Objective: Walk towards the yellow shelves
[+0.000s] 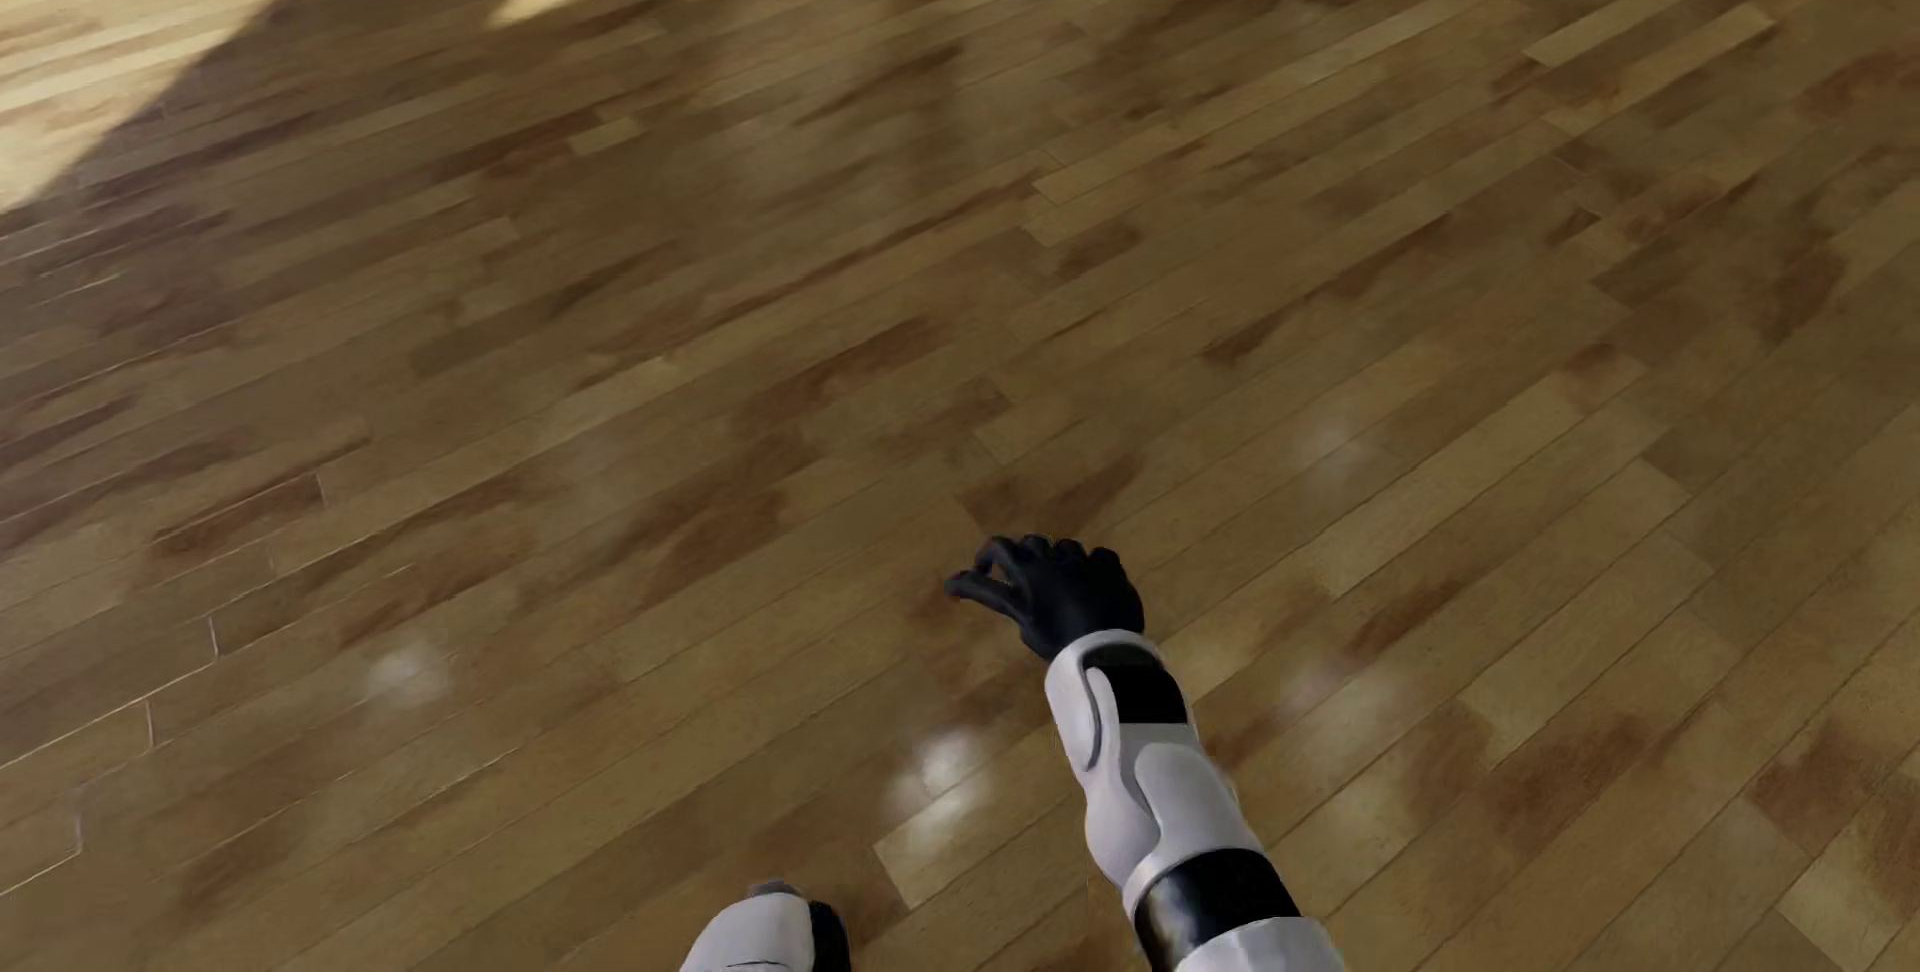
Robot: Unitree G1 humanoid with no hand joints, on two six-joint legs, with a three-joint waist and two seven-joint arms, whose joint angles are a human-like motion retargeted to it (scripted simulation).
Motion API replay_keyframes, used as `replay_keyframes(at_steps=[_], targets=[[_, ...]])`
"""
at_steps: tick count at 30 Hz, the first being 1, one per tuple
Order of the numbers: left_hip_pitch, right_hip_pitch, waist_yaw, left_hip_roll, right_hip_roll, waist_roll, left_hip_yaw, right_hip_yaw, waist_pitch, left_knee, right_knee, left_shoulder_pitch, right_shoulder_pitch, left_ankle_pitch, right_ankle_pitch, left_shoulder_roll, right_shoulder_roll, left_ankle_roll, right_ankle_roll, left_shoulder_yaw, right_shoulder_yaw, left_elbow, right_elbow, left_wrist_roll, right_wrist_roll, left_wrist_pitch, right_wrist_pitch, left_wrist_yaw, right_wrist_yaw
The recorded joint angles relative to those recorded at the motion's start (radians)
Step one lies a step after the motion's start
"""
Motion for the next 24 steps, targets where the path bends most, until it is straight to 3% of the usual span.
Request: replay_keyframes(at_steps=[2,3,4,5,7,8,9,10,11,12,13,14,15,16,17,19,20,21,22,23,24], targets=[[0.041,0.087,0.006,-0.112,0.006,0.003,-0.082,0.022,-0.002,-0.472,-0.026,0.022,-0.026,-0.002,-0.049,-0.023,-0.046,-0.098,0.004,0.010,0.061,-0.022,-0.133,0.004,-0.029,-0.002,-0.006,0.009,-0.004],[0.034,0.130,0.003,-0.150,0.006,0.003,-0.081,0.013,-0.001,-0.529,-0.023,0.022,-0.004,-0.046,-0.075,-0.020,-0.057,-0.207,0.009,0.001,0.057,-0.028,-0.196,0.018,-0.012,-0.008,-0.002,-0.004,-0.020],[0.032,0.175,0.001,-0.189,0.002,0.003,-0.073,-0.008,0.000,-0.498,-0.020,0.008,0.034,-0.011,-0.085,-0.016,-0.068,-0.170,0.014,-0.003,0.038,-0.029,-0.244,0.032,0.022,-0.011,0.011,-0.006,-0.037],[0.016,0.217,0.003,-0.216,-0.001,0.001,-0.080,-0.025,-0.001,-0.380,-0.002,-0.003,0.080,0.010,-0.083,-0.012,-0.074,-0.164,0.013,0.007,0.023,-0.031,-0.265,0.043,0.052,-0.002,0.040,0.012,-0.033],[0.047,0.288,0.018,-0.249,-0.018,-0.016,-0.102,-0.037,-0.013,-0.241,0.063,-0.004,0.158,0.100,0.002,-0.039,-0.083,-0.029,0.033,0.066,0.016,-0.063,-0.208,0.025,0.090,0.017,0.113,0.068,-0.018],[0.047,0.283,0.026,-0.238,-0.039,-0.030,-0.067,-0.036,-0.017,-0.162,0.148,0.004,0.180,0.060,0.070,-0.063,-0.089,0.010,0.034,0.108,0.024,-0.081,-0.130,-0.014,0.073,0.018,0.160,0.111,-0.006],[0.051,0.236,0.032,-0.225,-0.068,-0.048,-0.032,-0.041,-0.017,-0.081,0.300,0.011,0.198,-0.019,0.170,-0.077,-0.085,0.012,0.063,0.135,0.020,-0.081,-0.013,-0.049,0.059,0.013,0.211,0.148,0.025],[0.067,0.155,0.035,-0.215,-0.112,-0.067,0.001,-0.062,-0.017,-0.041,0.498,-0.001,0.209,-0.079,0.246,-0.086,-0.085,0.009,0.193,0.149,0.015,-0.056,0.129,-0.072,0.025,0.025,0.279,0.174,0.073],[0.091,0.049,0.036,-0.209,-0.167,-0.085,0.036,-0.077,-0.015,-0.024,0.699,-0.031,0.212,-0.124,0.360,-0.079,-0.082,0.010,0.288,0.133,-0.005,-0.012,0.271,-0.062,0.004,0.049,0.356,0.169,0.136],[0.126,-0.056,0.031,-0.205,-0.227,-0.104,0.063,-0.092,-0.015,-0.025,0.852,-0.079,0.230,-0.163,0.368,-0.053,-0.097,0.002,0.271,0.096,0.014,0.042,0.375,-0.021,-0.046,0.069,0.383,0.135,0.227],[0.166,-0.161,0.021,-0.205,-0.285,-0.122,0.082,-0.108,-0.015,-0.037,0.961,-0.138,0.269,-0.193,0.302,-0.018,-0.133,-0.006,0.238,0.041,0.076,0.097,0.422,0.042,-0.125,0.096,0.334,0.086,0.310],[0.207,-0.258,0.006,-0.206,-0.331,-0.136,0.092,-0.123,-0.015,-0.057,1.019,-0.200,0.322,-0.218,0.262,0.017,-0.174,-0.013,0.209,-0.019,0.118,0.136,0.412,0.104,-0.188,0.107,0.253,0.045,0.335],[0.252,-0.347,-0.012,-0.211,-0.370,-0.147,0.101,-0.134,-0.016,-0.084,1.033,-0.257,0.395,-0.238,0.256,0.041,-0.218,-0.019,0.196,-0.066,0.112,0.161,0.366,0.155,-0.209,0.092,0.177,0.018,0.296],[0.299,-0.427,-0.032,-0.218,-0.398,-0.156,0.108,-0.145,-0.017,-0.116,1.001,-0.307,0.473,-0.255,0.245,0.064,-0.231,-0.024,0.192,-0.097,0.061,0.176,0.313,0.179,-0.186,0.060,0.148,0.019,0.235],[0.341,-0.499,-0.051,-0.226,-0.421,-0.163,0.116,-0.159,-0.018,-0.141,0.933,-0.353,0.551,-0.275,0.230,0.072,-0.227,-0.030,0.175,-0.101,-0.038,0.168,0.267,0.173,-0.102,0.036,0.147,0.046,0.193],[0.425,-0.596,-0.082,-0.238,-0.454,-0.173,0.141,-0.215,-0.021,-0.196,0.666,-0.427,0.662,-0.316,0.217,0.092,-0.195,-0.044,0.149,-0.080,-0.215,0.117,0.211,0.116,0.079,-0.014,0.183,0.092,0.154],[0.468,-0.608,-0.092,-0.245,-0.450,-0.177,0.158,-0.259,-0.023,-0.230,0.459,-0.459,0.693,-0.332,0.236,0.099,-0.183,-0.053,0.168,-0.063,-0.260,0.085,0.197,0.075,0.123,-0.029,0.220,0.111,0.142],[0.514,-0.592,-0.099,-0.254,-0.419,-0.180,0.176,-0.295,-0.025,-0.269,0.197,-0.489,0.715,-0.345,0.255,0.110,-0.169,-0.064,0.155,-0.063,-0.281,0.055,0.188,0.053,0.137,-0.041,0.260,0.122,0.115],[0.565,-0.571,-0.102,-0.267,-0.379,-0.183,0.192,-0.319,-0.028,-0.316,-0.056,-0.517,0.733,-0.351,0.253,0.118,-0.154,-0.075,0.211,-0.066,-0.286,0.028,0.187,0.041,0.133,-0.049,0.300,0.130,0.095],[0.613,-0.582,-0.104,-0.281,-0.350,-0.184,0.207,-0.313,-0.029,-0.350,-0.195,-0.544,0.746,-0.367,0.201,0.121,-0.142,-0.086,0.266,-0.072,-0.276,0.012,0.183,0.036,0.112,-0.046,0.316,0.125,0.095],[0.660,-0.599,-0.103,-0.294,-0.343,-0.184,0.232,-0.333,-0.030,-0.369,-0.200,-0.561,0.752,-0.387,0.183,0.126,-0.131,-0.098,0.264,-0.077,-0.265,0.000,0.182,0.038,0.090,-0.042,0.309,0.129,0.113]])
